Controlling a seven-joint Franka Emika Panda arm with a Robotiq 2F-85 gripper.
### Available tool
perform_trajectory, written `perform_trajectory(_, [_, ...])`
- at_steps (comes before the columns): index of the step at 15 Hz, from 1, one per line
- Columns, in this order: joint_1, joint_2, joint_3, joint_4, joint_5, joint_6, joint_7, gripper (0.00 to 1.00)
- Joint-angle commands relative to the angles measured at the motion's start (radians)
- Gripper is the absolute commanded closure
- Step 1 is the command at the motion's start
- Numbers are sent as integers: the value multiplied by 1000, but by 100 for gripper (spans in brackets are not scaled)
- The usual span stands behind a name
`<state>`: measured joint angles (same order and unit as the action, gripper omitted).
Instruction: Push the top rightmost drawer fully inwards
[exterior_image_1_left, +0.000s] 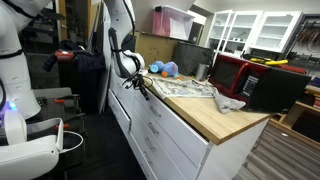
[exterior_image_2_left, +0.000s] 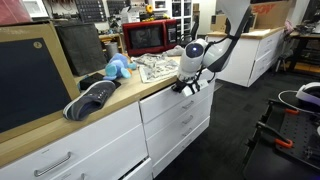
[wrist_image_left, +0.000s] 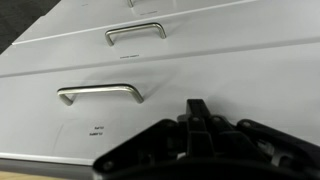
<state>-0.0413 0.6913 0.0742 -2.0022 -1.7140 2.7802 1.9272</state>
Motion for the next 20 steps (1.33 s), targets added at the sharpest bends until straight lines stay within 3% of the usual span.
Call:
perform_trajectory(1, [18, 83, 7, 130, 5, -29, 12, 100])
perform_trajectory(4, [5, 72, 15, 114, 69, -7, -21, 100])
perform_trajectory(5, [-13, 40, 24, 67, 130, 17, -66, 74])
perform_trajectory(7, [-42, -8, 45, -4, 220, 57, -141, 66])
perform_trajectory(9, [-88, -77, 82, -107, 341, 87, -245, 51])
perform_trajectory(12, [-134, -185, 104, -278, 619, 128, -470, 29])
perform_trajectory(13, [-227, -225, 190, -335, 677, 89, -539, 20])
perform_trajectory(16, [-365, -344, 311, -462, 918, 6, -732, 1])
perform_trajectory(20, [-573, -473, 507, -552, 1246, -101, -1008, 0])
